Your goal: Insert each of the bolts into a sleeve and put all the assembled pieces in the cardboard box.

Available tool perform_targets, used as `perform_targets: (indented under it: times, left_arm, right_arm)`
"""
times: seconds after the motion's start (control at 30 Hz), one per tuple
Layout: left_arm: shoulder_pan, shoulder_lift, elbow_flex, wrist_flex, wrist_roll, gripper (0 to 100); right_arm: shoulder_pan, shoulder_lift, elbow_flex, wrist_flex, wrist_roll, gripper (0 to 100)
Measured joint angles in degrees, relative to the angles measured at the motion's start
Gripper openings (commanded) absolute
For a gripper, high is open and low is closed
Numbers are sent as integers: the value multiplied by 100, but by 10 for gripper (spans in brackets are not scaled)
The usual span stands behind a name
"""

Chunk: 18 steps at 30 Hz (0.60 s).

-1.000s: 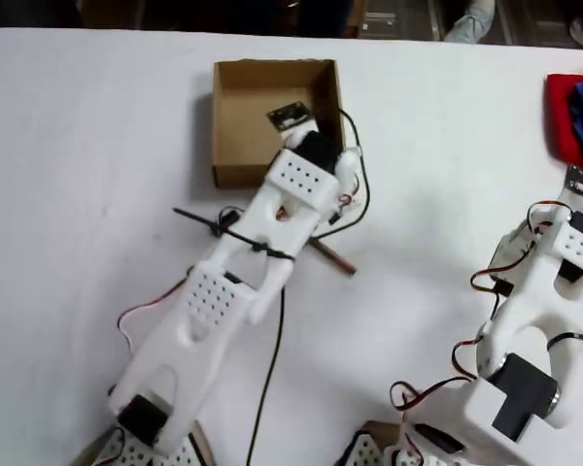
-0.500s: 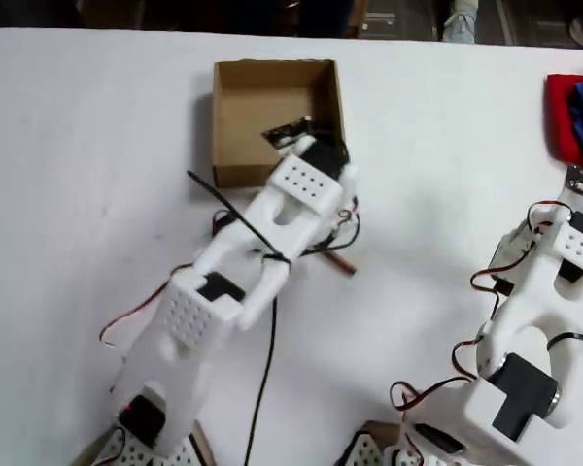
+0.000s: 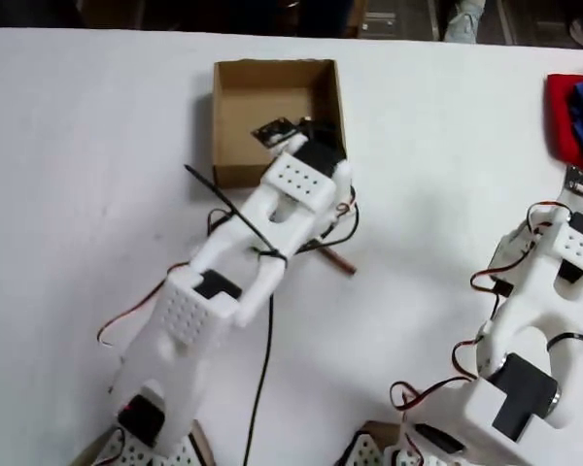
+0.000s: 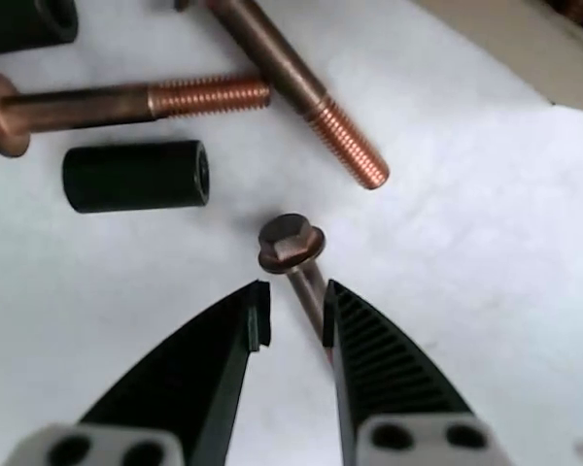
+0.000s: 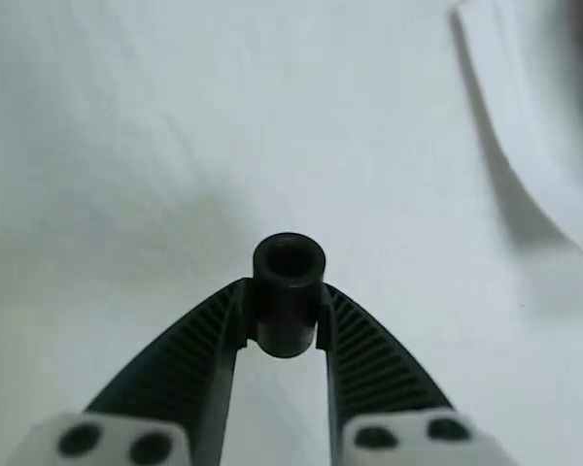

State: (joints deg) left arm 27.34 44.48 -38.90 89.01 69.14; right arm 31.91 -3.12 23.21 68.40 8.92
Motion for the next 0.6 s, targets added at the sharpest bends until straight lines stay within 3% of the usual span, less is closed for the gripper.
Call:
perform_targets:
  times: [0.6]
  left_arm:
    - [0, 580, -18, -176, 0, 113]
  right_arm:
    - [0, 0, 0, 0, 0, 20]
